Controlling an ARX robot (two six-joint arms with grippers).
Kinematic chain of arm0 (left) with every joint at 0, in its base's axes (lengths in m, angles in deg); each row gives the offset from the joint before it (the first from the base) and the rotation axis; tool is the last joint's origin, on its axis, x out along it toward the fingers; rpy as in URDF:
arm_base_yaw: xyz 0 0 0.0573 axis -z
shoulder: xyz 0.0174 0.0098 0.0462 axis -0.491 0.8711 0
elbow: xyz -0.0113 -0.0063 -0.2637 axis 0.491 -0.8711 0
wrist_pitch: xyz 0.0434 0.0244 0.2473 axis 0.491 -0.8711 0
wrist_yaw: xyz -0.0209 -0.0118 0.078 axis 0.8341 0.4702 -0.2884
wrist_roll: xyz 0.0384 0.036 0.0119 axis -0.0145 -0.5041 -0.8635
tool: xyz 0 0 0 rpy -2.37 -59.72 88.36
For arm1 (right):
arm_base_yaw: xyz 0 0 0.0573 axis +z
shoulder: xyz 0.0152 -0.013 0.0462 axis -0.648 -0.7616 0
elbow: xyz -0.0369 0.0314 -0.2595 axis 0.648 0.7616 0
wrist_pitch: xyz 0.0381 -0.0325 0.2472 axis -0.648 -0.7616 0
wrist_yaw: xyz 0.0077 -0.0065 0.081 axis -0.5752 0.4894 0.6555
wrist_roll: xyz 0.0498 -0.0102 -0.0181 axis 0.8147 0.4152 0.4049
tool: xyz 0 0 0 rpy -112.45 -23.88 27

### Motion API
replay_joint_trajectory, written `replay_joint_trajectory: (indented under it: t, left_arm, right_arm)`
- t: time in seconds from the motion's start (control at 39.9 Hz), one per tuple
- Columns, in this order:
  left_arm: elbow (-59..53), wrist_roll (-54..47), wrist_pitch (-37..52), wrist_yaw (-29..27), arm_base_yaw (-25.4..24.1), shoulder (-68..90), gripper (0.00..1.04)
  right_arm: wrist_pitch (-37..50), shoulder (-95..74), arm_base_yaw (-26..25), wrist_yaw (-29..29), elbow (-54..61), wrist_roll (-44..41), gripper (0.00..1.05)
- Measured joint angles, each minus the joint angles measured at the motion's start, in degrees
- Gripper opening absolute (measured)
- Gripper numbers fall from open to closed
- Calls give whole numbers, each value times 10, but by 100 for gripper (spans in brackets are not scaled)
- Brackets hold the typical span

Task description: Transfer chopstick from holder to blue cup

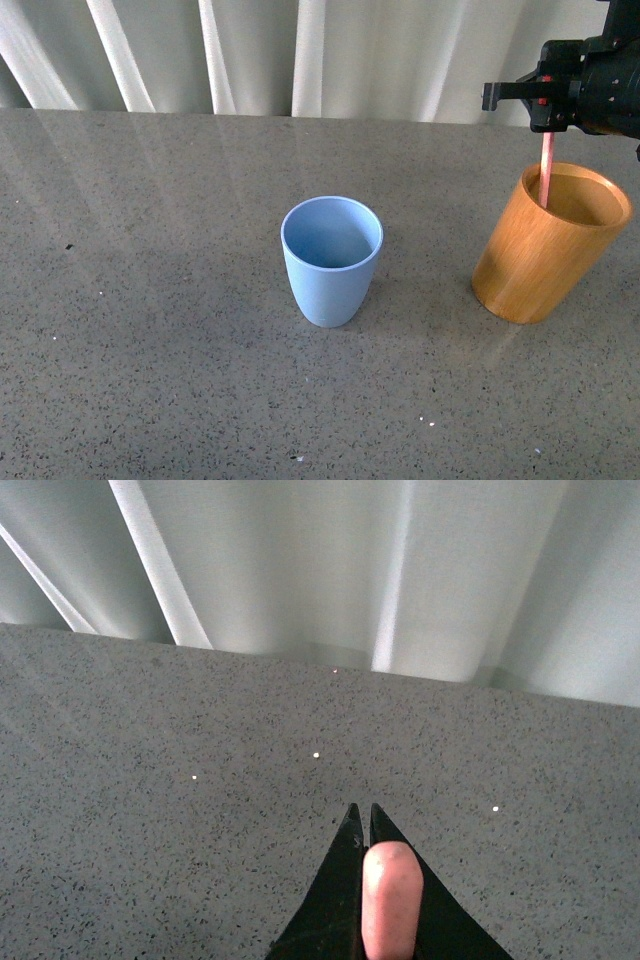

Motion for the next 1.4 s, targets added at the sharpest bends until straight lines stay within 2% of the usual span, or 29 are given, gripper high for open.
replay_joint_trajectory:
  t: [0.23,0.4,0.55,0.8,1.1,1.4]
  left_arm:
    - [0,0,0,0,0,0,98]
    - [0,0,0,0,0,0,98]
    - [0,0,0,0,0,0,98]
    - [0,0,0,0,0,0,98]
    - [0,0,0,0,0,0,98]
    - [0,0,0,0,0,0,98]
  right_arm:
    - [17,37,5,-21,29,-4,1]
    - [7,126,14,-50,31,-37,1]
    - [-24,206,36,-80,-20,-103,1]
    - [-91,260,100,-88,-111,-112,1]
    - [-95,203,196,-93,-128,-80,1]
    - [-63,106,232,-87,-129,-50,1]
